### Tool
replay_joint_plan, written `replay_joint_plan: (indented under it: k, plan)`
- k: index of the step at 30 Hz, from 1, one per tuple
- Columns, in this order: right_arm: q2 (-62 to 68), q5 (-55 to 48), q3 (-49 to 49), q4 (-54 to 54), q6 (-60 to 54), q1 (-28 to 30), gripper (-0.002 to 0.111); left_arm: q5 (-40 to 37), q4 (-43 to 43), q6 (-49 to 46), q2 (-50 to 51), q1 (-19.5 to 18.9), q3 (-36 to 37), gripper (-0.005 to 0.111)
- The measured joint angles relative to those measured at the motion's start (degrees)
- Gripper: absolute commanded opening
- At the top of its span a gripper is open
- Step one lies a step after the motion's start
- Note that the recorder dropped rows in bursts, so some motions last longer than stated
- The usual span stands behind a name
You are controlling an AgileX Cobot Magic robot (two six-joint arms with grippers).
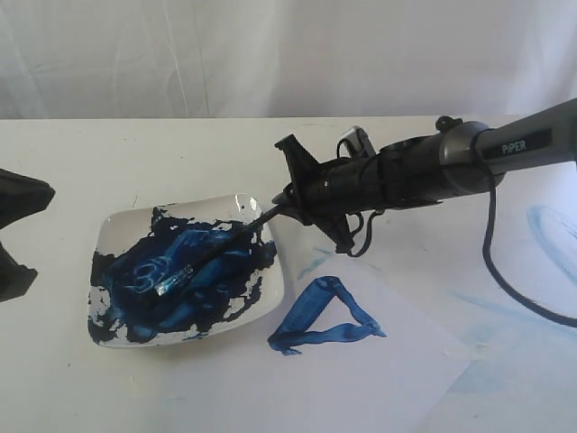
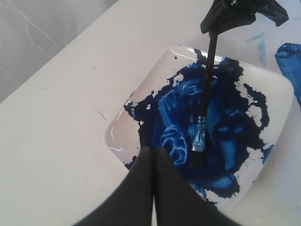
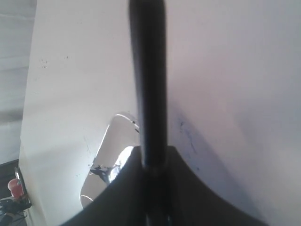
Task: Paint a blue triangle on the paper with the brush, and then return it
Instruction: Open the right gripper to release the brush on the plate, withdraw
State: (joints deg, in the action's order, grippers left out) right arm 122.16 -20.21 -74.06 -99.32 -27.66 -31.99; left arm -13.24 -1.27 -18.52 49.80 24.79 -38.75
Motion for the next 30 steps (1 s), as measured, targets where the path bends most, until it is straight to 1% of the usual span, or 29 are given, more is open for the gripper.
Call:
replay_joint_plan:
  k: [9,11,19,21,23,25,30]
  plan:
    - [2.3,0.0,0.0,-1.1,1.7,0.0,0.001,0.1,0.1,0.0,0.0,0.0,0.0,0.0]
    - [2.4,0.0,0.0,-1.1,1.7,0.0,0.006,0.1,0.1,0.0,0.0,0.0,0.0,0.0]
    - [2.4,0.6,0.0,-0.9,1.7,0.0,0.035,0.1,0.1,0.0,0.0,0.0,0.0,0.0]
    - [2.4,0.2,0.0,-0.9,1.7,0.0,0.04,0.1,0.1,0.0,0.0,0.0,0.0,0.0]
    - [2.4,-1.0,0.0,-0.9,1.3,0.0,0.043,0.1,0.1,0.0,0.0,0.0,0.0,0.0]
    - [1.9,-2.5,0.0,0.0,0.8,0.0,0.043,0.1,0.1,0.0,0.0,0.0,0.0,0.0]
    - [-3.7,-5.3,2.5,9.8,0.4,0.1,0.043,0.1,0.1,0.0,0.0,0.0,0.0,0.0]
